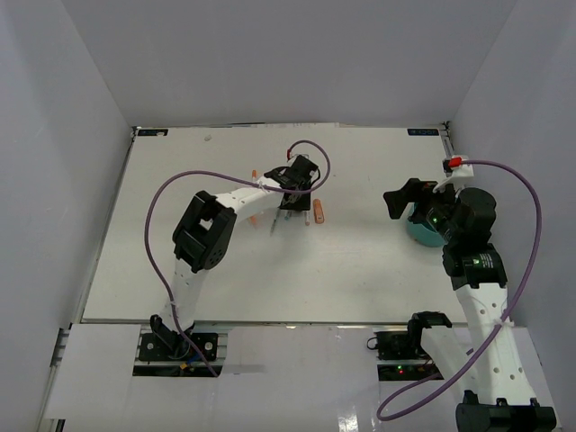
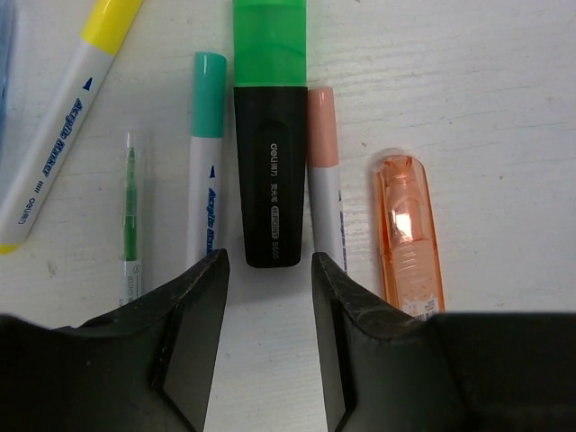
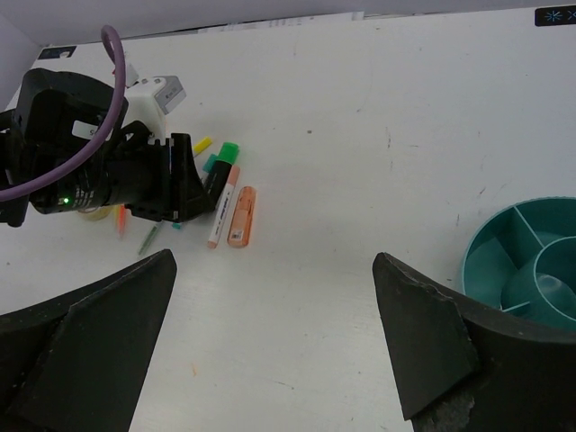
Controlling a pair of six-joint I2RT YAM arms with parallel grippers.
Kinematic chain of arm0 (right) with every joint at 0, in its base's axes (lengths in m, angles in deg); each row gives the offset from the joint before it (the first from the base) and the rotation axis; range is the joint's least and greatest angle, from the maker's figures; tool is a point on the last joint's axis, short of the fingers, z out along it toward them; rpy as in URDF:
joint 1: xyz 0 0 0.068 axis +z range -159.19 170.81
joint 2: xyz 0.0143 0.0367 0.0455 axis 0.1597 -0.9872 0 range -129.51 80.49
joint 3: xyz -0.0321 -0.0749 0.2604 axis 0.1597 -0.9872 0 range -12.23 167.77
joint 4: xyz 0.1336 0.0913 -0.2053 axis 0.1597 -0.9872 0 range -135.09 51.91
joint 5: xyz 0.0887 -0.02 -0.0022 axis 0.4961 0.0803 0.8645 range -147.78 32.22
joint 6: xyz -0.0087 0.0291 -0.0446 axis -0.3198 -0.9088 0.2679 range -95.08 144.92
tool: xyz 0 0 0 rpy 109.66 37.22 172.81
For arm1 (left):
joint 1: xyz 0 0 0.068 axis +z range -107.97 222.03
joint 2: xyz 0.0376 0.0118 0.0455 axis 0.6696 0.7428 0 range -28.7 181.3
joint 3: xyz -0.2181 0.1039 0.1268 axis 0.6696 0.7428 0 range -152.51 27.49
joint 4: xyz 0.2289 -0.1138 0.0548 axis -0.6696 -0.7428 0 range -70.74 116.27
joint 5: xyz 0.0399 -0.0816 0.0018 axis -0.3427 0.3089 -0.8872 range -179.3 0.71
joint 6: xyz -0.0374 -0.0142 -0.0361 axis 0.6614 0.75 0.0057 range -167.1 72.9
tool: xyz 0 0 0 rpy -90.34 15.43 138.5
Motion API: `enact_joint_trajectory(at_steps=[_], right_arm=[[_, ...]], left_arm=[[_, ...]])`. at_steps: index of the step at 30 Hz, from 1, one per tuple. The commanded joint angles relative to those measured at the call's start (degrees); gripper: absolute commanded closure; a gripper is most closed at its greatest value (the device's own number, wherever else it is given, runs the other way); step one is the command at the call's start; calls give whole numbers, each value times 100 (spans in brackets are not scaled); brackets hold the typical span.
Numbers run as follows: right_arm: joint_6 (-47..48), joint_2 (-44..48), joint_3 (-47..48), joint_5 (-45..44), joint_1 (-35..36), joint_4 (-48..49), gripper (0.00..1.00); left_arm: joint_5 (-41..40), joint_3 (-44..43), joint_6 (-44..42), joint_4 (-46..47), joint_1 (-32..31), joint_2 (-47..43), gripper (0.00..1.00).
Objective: Sort the stationery into containers
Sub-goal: Pick up the pen from the center of the board.
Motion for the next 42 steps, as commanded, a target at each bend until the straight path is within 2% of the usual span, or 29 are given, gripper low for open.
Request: enact_joint_trajectory(at_steps=[1,19,25,36,42], right_arm=[[106,65,-24,-97,53,179,4],[229,206,-138,-203,176,205,4],[247,258,-182,-256,212,205,4],[291,364,-209,-309,264,197,4],[361,303,-25,-204,273,83,4]], left_arm=[[-28,-221,57,-47,10,23,47],[-319,-756,-75,-285,10,594,44],[-398,-950,-137,-434,10,787,49],[-371,-810,-66,-504,10,586,87],[-179,-704,-137,-522,10,-29,97]])
